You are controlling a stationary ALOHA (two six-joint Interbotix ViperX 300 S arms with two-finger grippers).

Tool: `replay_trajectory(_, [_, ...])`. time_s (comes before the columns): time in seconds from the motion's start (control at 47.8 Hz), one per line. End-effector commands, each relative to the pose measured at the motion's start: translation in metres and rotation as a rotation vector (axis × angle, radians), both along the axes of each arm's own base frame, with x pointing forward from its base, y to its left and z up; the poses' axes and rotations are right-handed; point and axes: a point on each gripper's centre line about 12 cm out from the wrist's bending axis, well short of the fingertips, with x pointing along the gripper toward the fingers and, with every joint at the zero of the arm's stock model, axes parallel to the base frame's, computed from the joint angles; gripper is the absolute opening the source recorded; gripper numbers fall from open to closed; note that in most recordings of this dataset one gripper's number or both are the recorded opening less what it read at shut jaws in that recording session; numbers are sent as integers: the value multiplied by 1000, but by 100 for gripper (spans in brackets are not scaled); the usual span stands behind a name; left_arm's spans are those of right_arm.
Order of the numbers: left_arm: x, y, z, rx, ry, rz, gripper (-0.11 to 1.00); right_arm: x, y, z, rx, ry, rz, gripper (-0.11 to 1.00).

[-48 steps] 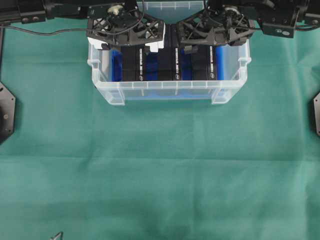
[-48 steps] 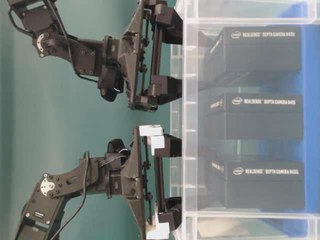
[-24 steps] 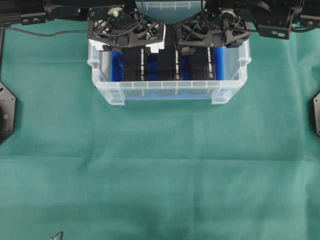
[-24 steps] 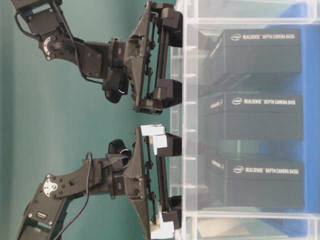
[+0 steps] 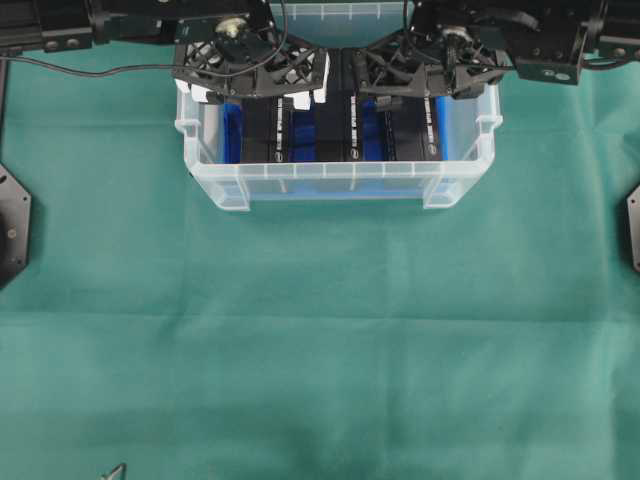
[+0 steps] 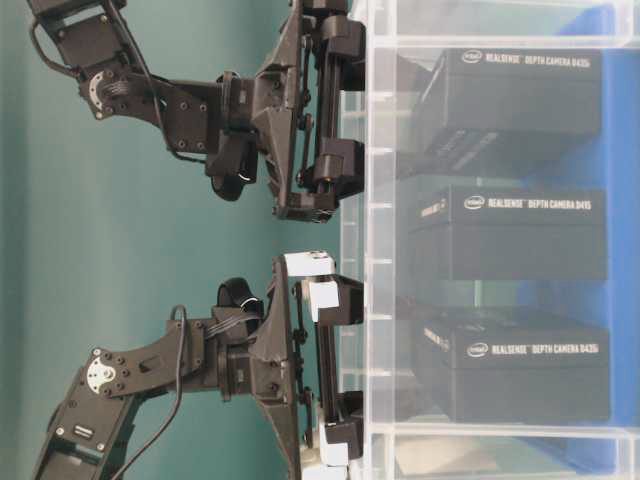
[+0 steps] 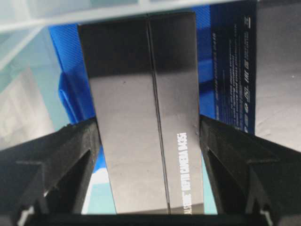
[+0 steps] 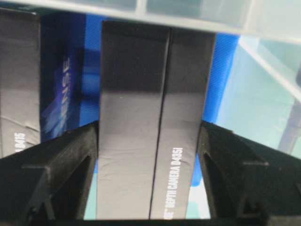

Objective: Take the box out of the case with both arms.
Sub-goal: 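Lower both grippers and close on the outer black boxes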

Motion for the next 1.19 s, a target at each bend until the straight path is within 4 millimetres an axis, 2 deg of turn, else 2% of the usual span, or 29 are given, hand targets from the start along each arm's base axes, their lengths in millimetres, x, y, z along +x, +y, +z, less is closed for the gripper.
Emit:
replay_trajectory(0.0, [-3, -4, 6, -4, 5, -7, 64, 3, 2, 9, -23, -31, 13, 65])
replay_trajectory(0.481, [1, -5, 14, -1, -6, -5, 64, 9, 2, 16, -38, -55, 16, 65])
replay_trajectory(0.628, [3, -5, 22, 2, -21, -4, 64, 9, 2, 21, -42, -70, -1, 65])
replay_trajectory(0.774, [5, -4, 33, 7, -32, -6, 64, 7, 1, 34, -56, -83, -13, 65])
replay_trajectory(1.172, [12, -1, 73, 9, -40, -11, 64, 8, -3, 93, -102, -64, -38, 65])
